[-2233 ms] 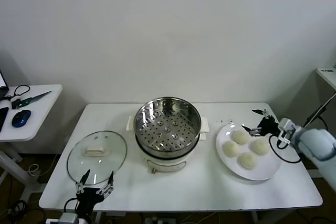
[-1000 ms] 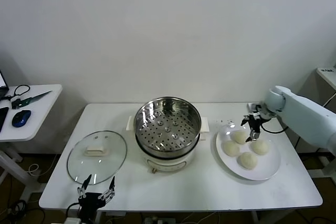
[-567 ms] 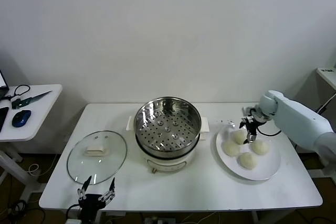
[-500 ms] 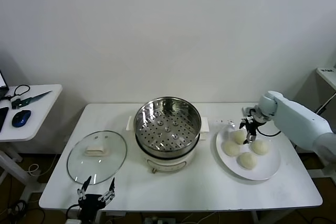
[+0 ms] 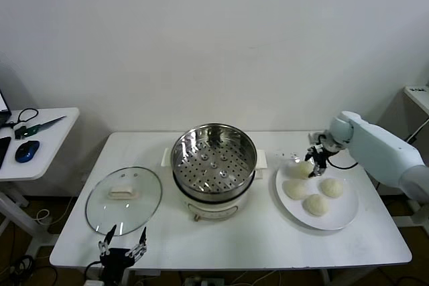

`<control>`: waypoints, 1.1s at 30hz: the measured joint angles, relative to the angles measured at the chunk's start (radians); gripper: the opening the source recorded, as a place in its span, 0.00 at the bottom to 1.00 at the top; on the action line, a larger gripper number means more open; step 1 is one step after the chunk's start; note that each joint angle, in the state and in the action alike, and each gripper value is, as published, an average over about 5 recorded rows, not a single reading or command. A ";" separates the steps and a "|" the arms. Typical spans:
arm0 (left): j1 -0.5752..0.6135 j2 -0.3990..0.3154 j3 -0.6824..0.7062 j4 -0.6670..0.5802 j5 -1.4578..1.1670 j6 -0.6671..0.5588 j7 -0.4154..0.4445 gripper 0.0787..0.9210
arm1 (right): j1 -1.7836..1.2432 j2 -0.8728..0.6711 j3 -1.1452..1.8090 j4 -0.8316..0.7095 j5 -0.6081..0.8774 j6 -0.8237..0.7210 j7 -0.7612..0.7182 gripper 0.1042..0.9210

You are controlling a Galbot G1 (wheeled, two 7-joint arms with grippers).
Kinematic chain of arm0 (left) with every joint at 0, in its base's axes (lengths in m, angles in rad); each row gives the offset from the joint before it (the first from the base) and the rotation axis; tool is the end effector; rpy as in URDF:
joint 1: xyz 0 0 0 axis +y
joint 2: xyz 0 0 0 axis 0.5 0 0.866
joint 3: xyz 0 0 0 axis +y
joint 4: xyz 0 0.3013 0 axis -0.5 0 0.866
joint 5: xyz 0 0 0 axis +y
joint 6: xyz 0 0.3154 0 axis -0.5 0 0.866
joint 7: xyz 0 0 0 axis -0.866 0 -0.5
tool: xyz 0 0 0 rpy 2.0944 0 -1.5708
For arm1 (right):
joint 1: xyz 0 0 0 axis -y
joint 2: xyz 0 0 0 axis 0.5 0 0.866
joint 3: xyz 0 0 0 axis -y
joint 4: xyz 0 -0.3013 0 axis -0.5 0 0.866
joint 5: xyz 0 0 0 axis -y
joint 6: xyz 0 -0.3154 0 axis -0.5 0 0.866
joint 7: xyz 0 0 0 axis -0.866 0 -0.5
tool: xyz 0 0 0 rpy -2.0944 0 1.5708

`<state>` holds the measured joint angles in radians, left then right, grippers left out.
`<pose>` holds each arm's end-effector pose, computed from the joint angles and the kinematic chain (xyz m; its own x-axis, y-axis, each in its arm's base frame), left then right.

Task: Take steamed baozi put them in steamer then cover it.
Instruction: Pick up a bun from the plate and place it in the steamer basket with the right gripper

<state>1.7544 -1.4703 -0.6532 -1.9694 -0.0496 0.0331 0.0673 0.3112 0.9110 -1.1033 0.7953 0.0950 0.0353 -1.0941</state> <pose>0.1059 0.0553 -0.3197 -0.9441 -0.0157 0.3292 0.0151 0.9958 0.0907 0.5353 -0.1424 -0.1284 -0.2103 -0.1218 0.9700 -0.9659 -0.1273 -0.2254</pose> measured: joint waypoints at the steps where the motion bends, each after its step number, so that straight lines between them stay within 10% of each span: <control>1: -0.001 0.000 0.001 -0.001 0.001 0.000 0.000 0.88 | 0.040 0.004 -0.031 0.015 0.020 0.017 -0.006 0.69; 14: -0.005 0.012 0.010 -0.018 0.005 0.000 0.001 0.88 | 0.486 0.164 -0.317 0.292 0.171 0.343 -0.029 0.67; 33: 0.017 0.013 0.013 -0.045 0.006 -0.001 0.000 0.88 | 0.297 0.412 -0.211 0.176 -0.267 0.614 0.110 0.67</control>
<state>1.7712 -1.4574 -0.6406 -2.0145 -0.0436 0.0318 0.0678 0.6078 1.3232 -1.3143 0.9709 -0.1717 0.6492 -0.9841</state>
